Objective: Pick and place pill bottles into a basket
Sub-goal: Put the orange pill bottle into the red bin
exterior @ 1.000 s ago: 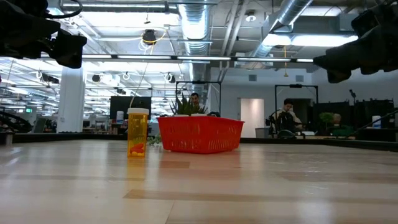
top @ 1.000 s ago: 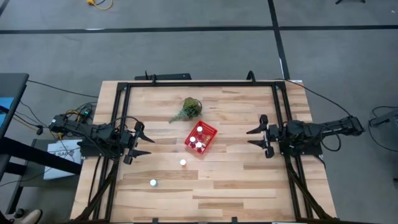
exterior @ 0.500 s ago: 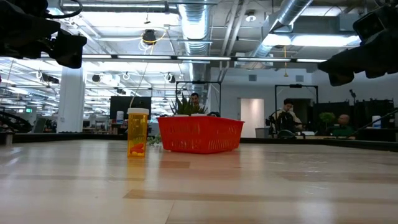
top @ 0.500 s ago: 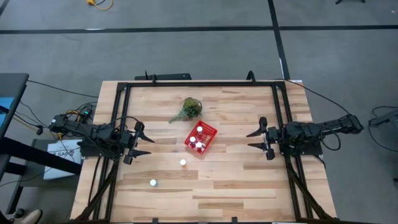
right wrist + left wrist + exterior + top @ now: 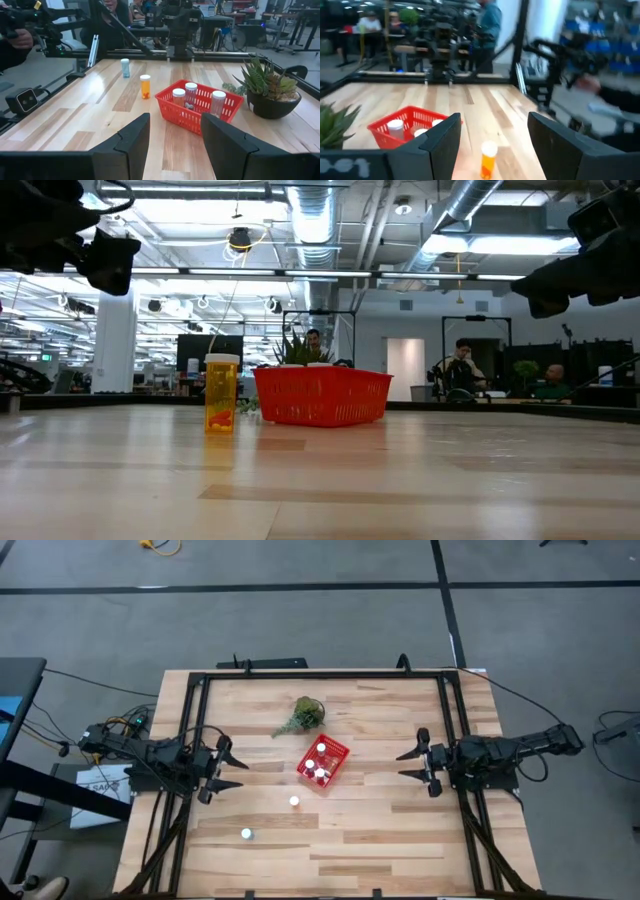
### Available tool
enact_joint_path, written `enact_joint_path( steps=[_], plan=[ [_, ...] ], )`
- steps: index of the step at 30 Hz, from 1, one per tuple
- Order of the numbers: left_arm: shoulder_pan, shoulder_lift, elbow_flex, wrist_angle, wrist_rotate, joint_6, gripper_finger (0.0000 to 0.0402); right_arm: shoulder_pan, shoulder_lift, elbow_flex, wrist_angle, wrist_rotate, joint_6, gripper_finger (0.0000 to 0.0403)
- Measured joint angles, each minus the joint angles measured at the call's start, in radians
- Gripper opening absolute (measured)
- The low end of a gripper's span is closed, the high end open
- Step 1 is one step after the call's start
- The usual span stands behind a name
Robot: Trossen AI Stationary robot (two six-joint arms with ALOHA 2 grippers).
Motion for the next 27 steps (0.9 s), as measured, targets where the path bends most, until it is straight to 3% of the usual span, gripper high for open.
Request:
enact_joint_path(
  steps=[5, 11, 20, 27],
  plan=[
    [0.0, 0.019, 0.005, -0.018, -0.137, -0.079, 0.0222, 0.0, 0.0, 0.0, -0.001, 0.0, 0.0, 0.0169],
    [0.0, 0.167, 0.025, -0.061, -0.244, -0.13, 0.0222, 0.0, 0.0, 0.001, -0.001, 0.001, 0.0, 0.0169],
    [0.0, 0.465, 0.137, -0.05, -0.226, -0.182, 0.0222, 0.0, 0.0, 0.001, -0.001, 0.001, 0.0, 0.0169],
    [-0.016, 0.776, 0.281, -0.054, -0.188, -0.173, 0.0222, 0.0, 0.0, 0.001, 0.0, 0.002, 0.0, 0.0169]
  ],
)
